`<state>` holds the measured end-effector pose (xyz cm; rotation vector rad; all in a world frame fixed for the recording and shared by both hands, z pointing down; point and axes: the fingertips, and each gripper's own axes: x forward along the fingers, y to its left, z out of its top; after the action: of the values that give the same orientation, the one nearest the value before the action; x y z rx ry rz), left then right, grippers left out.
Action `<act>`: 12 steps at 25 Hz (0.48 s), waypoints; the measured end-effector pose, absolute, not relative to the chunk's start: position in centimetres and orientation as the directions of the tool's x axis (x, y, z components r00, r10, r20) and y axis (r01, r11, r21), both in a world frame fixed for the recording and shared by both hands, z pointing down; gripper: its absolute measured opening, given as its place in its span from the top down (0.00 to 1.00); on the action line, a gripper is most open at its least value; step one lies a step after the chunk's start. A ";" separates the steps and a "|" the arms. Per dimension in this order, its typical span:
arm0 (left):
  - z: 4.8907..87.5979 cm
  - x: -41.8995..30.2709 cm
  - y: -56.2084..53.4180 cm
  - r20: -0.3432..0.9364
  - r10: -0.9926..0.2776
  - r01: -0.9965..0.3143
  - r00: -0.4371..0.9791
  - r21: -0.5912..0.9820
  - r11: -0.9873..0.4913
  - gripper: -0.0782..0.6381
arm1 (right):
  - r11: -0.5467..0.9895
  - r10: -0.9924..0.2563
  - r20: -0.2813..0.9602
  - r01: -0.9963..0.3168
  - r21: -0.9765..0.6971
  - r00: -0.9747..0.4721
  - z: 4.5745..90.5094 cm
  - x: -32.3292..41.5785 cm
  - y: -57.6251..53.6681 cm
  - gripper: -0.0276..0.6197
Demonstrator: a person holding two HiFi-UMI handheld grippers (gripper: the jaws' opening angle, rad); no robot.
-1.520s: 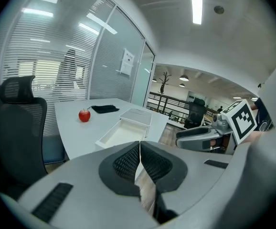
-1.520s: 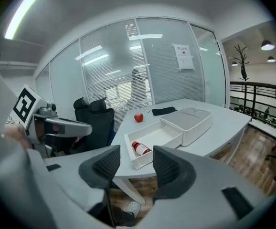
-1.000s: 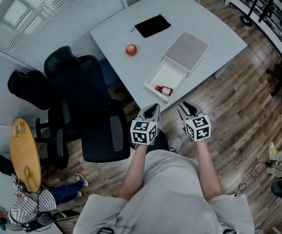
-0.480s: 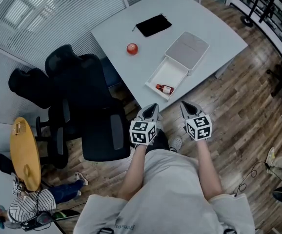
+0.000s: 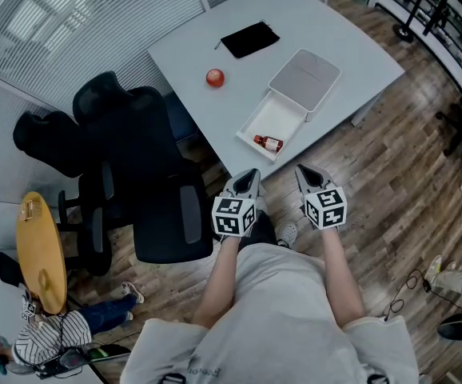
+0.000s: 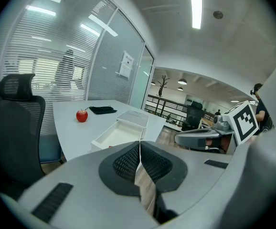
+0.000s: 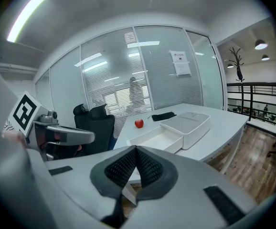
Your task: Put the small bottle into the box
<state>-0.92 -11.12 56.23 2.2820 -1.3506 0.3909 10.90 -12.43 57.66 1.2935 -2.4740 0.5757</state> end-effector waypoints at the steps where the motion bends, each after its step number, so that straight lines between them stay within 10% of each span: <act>1: 56.2 -0.9 -11.1 0.460 -0.748 -0.878 0.478 0.240 -0.414 0.85 | 0.516 -0.713 0.430 -0.830 -0.212 -0.554 57.6 10.9 -12.4 0.93; 12: 56.1 -0.7 -11.0 0.458 -0.751 -0.879 0.476 0.240 -0.412 0.85 | 0.515 -0.714 0.435 -0.833 -0.203 -0.548 57.7 11.3 -12.4 0.93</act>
<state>-0.73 -11.04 56.14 2.2809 -1.3547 0.3877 11.27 -12.38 57.69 1.2959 -2.4631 0.5662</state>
